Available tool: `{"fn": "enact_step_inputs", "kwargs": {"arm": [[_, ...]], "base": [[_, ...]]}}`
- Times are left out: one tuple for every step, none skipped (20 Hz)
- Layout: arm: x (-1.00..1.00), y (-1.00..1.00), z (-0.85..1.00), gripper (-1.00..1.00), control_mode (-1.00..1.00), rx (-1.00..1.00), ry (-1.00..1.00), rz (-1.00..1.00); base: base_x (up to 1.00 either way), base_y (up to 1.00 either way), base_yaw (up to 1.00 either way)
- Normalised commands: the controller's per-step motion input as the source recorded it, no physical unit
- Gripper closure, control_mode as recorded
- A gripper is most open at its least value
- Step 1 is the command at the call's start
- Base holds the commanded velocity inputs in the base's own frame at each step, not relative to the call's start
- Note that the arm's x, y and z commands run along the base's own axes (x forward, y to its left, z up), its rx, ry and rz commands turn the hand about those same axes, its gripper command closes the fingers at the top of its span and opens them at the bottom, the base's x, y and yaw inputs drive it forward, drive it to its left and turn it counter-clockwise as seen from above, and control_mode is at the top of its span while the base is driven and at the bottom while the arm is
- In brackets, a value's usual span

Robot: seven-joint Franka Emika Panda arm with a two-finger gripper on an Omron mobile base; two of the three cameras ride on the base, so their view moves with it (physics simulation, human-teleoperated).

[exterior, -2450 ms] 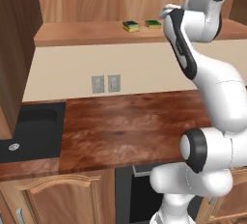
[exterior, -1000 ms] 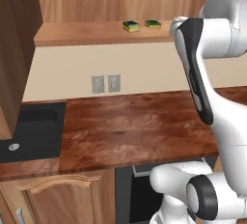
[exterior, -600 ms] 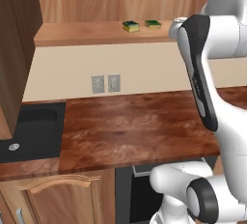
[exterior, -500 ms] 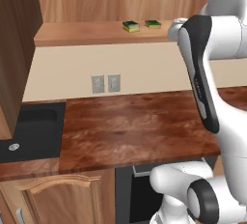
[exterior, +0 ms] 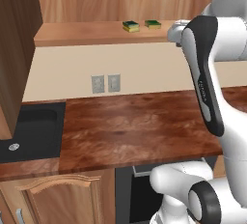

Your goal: Pick up the sponge and sponge from the sink, and place them back in the cabinet, and close the cabinet doors.

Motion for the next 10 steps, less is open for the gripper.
{"fn": "enact_step_inputs", "kwargs": {"arm": [[0.00,0.00,0.00,-1.00,-1.00,0.00,0.00,0.00],[0.00,0.00,0.00,-1.00,-1.00,0.00,0.00,0.00],[0.00,0.00,0.00,-1.00,-1.00,0.00,0.00,0.00],[0.00,0.00,0.00,-1.00,-1.00,0.00,0.00,0.00],[0.00,0.00,0.00,-1.00,-1.00,0.00,0.00,0.00],[0.00,0.00,0.00,-1.00,-1.00,0.00,0.00,0.00],[-0.02,0.00,0.00,-1.00,-1.00,0.00,0.00,0.00],[-0.03,0.00,0.00,-1.00,-1.00,0.00,-0.01,0.00],[-0.03,0.00,0.00,-1.00,-1.00,0.00,-0.01,0.00],[-0.04,0.00,0.00,-1.00,-1.00,0.00,-0.01,0.00]], "base": [[0.00,0.00,0.00],[0.00,0.00,0.00],[0.00,0.00,0.00],[0.00,0.00,0.00],[0.00,0.00,0.00],[0.00,0.00,0.00],[0.00,0.00,0.00],[0.00,0.00,0.00],[0.00,0.00,0.00],[0.00,0.00,0.00]]}}
